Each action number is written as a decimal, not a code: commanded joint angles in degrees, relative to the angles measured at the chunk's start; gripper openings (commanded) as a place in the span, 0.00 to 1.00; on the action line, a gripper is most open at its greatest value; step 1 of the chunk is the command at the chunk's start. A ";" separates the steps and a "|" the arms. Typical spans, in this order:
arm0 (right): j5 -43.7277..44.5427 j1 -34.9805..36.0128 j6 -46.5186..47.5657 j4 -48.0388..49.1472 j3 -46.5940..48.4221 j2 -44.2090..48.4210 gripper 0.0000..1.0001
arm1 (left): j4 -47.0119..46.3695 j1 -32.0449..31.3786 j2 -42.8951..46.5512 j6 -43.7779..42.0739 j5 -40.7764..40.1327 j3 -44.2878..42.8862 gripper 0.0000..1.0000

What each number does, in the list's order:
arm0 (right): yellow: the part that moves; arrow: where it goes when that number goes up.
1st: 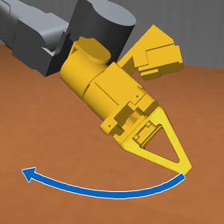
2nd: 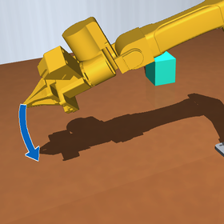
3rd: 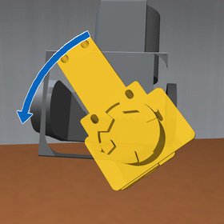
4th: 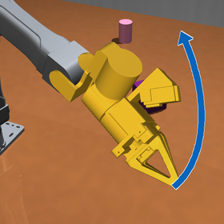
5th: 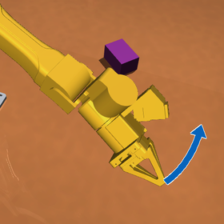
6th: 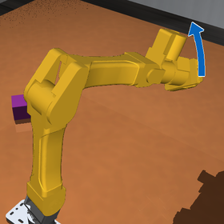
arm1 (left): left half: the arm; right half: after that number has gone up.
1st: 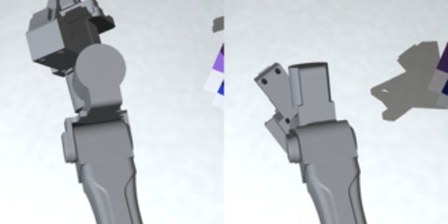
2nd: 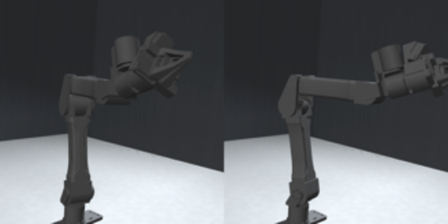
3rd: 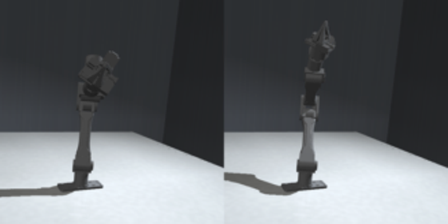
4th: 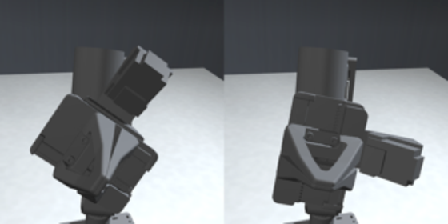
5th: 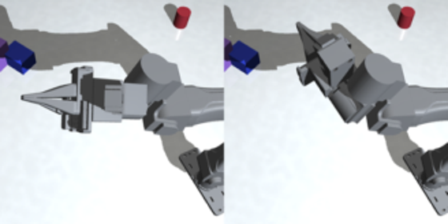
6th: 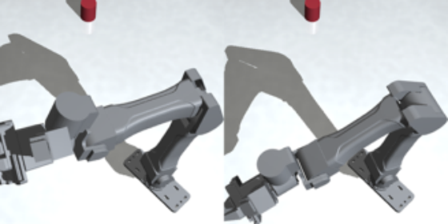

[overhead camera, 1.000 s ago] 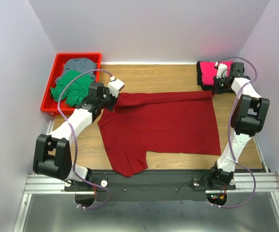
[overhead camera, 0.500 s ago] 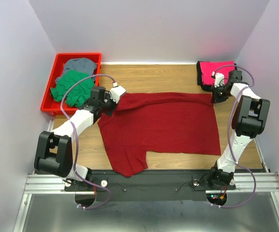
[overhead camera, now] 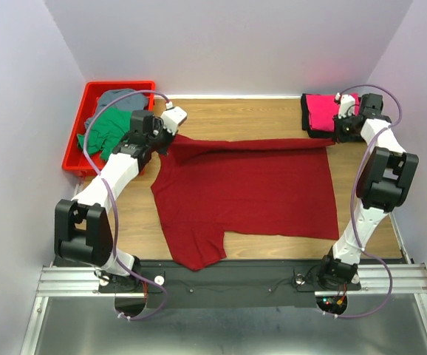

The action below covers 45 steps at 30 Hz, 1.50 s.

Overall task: Fold and stack the t-shirts
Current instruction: Fold the tshirt

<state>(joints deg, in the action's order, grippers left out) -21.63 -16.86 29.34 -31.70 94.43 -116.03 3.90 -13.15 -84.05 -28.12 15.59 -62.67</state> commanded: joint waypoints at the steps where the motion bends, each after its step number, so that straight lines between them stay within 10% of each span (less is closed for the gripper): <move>1: -1.48 -0.80 0.10 1.03 -0.30 3.35 0.01 | -0.74 1.28 -0.06 -2.20 -0.13 -3.33 0.00; 15: 0.17 -0.80 5.64 0.94 -10.50 5.55 0.02 | 4.08 1.90 -1.90 -9.31 1.72 1.50 0.00; 19: 2.02 -0.80 6.86 0.15 -10.76 5.20 0.42 | 8.39 1.90 -3.31 -12.04 3.38 1.07 0.18; 25: 1.07 -0.80 5.99 -1.60 -7.60 7.39 0.62 | 20.43 1.90 1.60 -21.44 11.82 -0.60 0.51; 45: -5.09 3.06 3.00 -7.58 -1.62 -1.13 0.42 | 18.68 1.28 -22.03 -9.32 13.85 -22.13 0.55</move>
<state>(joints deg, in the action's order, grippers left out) -26.09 -15.09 32.97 -38.20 91.46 -115.11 22.92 -11.55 -104.95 -40.16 28.71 -80.09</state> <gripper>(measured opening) 0.419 0.550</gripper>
